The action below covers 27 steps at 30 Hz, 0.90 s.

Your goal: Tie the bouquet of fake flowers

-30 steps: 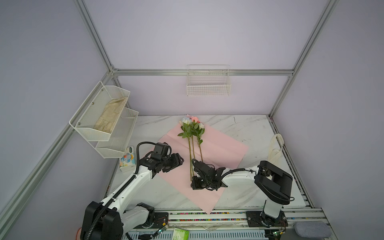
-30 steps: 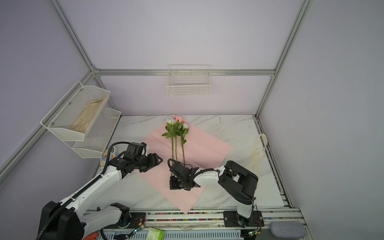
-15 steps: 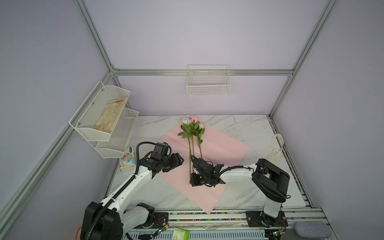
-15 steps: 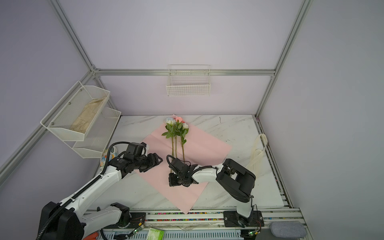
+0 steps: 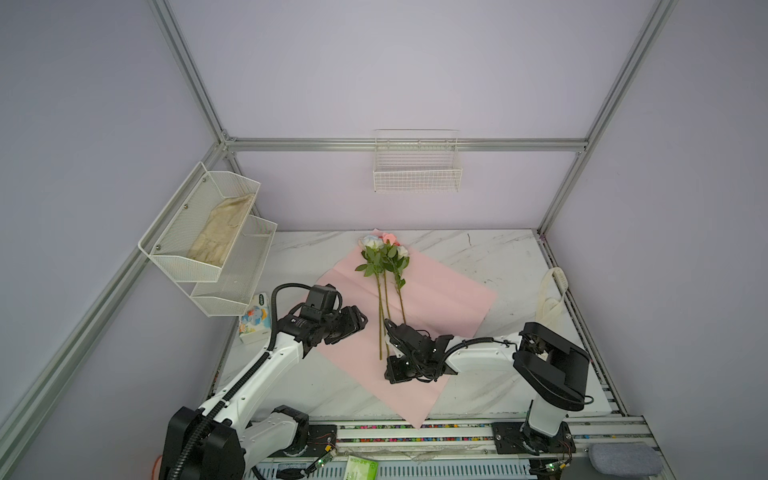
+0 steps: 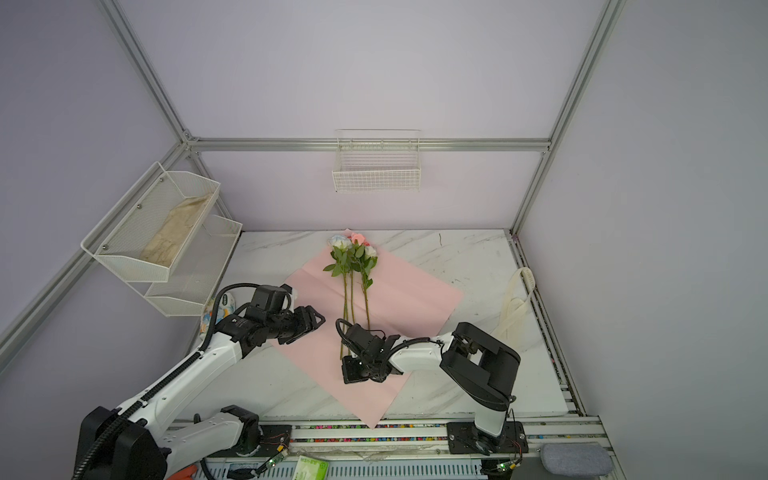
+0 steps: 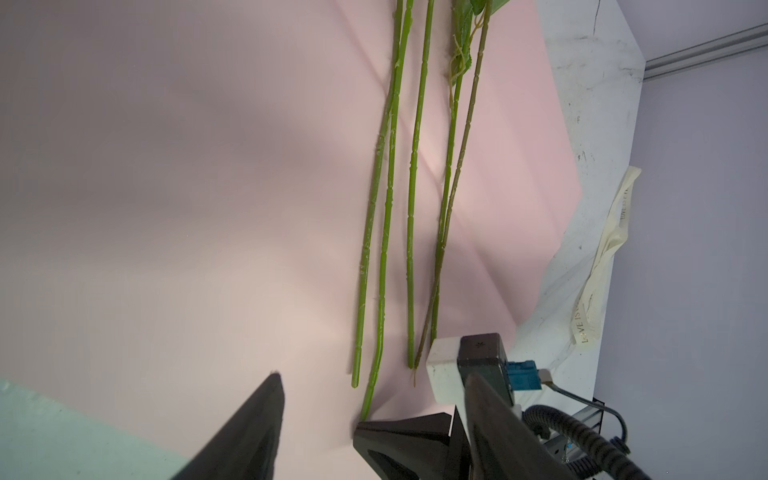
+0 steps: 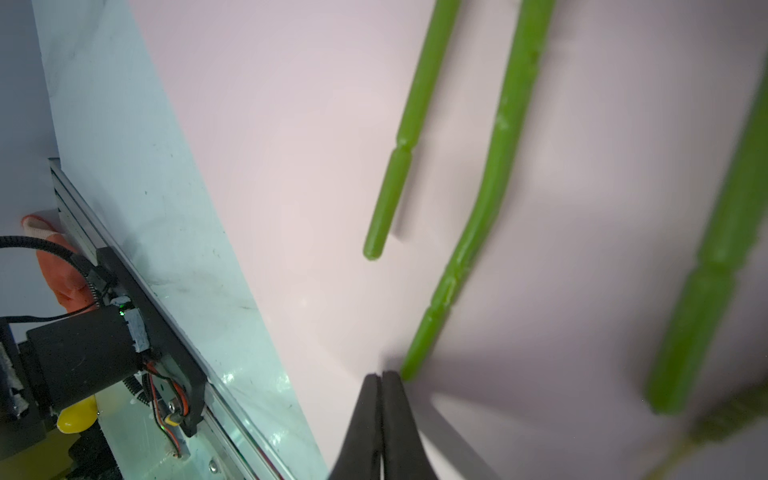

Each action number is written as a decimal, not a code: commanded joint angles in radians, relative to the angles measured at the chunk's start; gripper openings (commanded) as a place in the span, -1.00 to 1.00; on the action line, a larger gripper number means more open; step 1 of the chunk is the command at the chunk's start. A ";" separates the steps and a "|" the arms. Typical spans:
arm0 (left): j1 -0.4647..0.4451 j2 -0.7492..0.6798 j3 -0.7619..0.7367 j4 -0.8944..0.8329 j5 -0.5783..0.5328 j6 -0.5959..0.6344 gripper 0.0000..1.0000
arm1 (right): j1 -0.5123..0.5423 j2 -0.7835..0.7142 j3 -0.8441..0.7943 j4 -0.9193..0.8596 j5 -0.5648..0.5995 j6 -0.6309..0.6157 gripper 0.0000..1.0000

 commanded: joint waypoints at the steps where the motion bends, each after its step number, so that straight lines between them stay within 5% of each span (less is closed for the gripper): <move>1: 0.006 -0.003 -0.019 -0.001 0.004 0.000 0.37 | -0.018 0.029 0.014 -0.055 0.097 0.033 -0.87; 11: 0.006 0.000 -0.018 -0.002 0.002 -0.001 0.38 | -0.079 0.069 0.061 -0.036 0.094 -0.065 -0.87; 16: 0.006 -0.022 -0.017 -0.026 0.003 0.003 0.40 | -0.072 -0.047 0.082 -0.144 0.073 -0.103 -0.76; 21: 0.006 -0.077 -0.041 -0.043 0.026 0.001 0.47 | -0.057 -0.352 -0.110 -0.227 0.032 0.078 -0.37; 27: -0.008 -0.129 -0.105 -0.046 0.100 -0.020 0.58 | 0.024 -0.696 -0.309 -0.332 0.015 0.340 -0.20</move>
